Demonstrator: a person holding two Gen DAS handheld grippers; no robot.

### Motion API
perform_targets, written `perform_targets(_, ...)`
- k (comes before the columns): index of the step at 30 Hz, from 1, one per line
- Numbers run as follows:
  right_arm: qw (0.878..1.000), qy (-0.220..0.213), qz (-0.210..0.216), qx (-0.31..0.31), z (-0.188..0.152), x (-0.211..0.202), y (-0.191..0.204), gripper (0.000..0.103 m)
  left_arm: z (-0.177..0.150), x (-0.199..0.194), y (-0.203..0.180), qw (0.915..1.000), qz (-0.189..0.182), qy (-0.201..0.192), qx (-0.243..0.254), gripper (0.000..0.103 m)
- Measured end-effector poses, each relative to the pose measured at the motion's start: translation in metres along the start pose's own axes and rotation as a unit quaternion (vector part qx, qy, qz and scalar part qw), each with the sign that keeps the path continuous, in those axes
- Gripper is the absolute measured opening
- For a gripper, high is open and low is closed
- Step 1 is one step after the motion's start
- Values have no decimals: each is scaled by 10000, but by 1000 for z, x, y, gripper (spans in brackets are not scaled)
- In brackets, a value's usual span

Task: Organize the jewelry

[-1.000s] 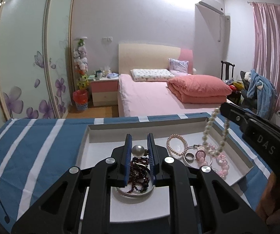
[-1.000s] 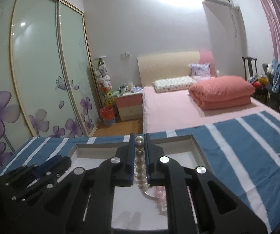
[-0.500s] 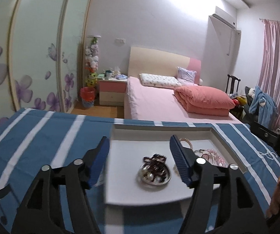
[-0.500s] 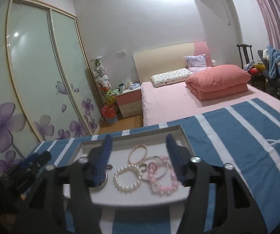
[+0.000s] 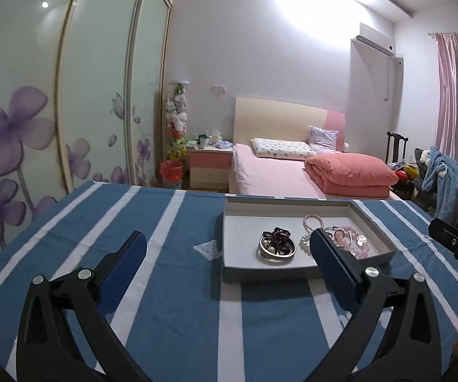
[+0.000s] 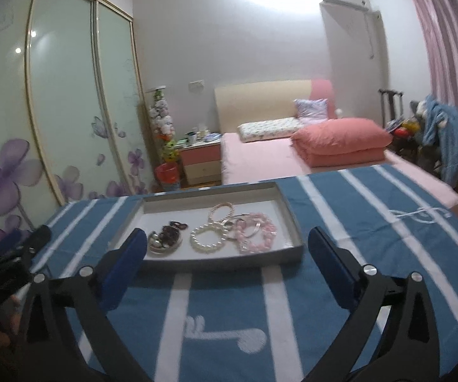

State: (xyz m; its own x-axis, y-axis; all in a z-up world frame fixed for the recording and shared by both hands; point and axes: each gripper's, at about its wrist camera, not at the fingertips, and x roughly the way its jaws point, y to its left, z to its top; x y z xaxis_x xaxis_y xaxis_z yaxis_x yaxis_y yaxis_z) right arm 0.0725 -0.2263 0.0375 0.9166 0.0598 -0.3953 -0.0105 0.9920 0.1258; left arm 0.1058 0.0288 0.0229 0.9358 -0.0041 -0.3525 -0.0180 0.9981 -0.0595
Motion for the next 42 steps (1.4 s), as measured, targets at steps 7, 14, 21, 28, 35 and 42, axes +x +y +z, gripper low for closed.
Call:
perform_targets(7,9993,-101,6,-353,-20,-25,8,99,-16,-21,-3,9999,83,-63,-77,101)
perform_targets(14,9987,-270,80,-423,-34,-43,10,99,-29,-37,-6,9998,152,-85,-98,101)
perform_targets(21,9987,-383,187,-293,-44,-55,5,99,-36,-52,-12,9998,74,-174,-28,101)
perform_targets(28,9981,-488,122,-346,-46,-61,4,99,-40,-57,-18,9997,67,-225,59,101)
perform_targets(35,9981,-486,103,-352,-45,-62,2,99,-41,-55,-19,9998,49,-166,27,101)
perform_targets(42,9982,-492,105,-340,-45,-62,2,99,-41,-56,-20,9999,43,-149,13,101)
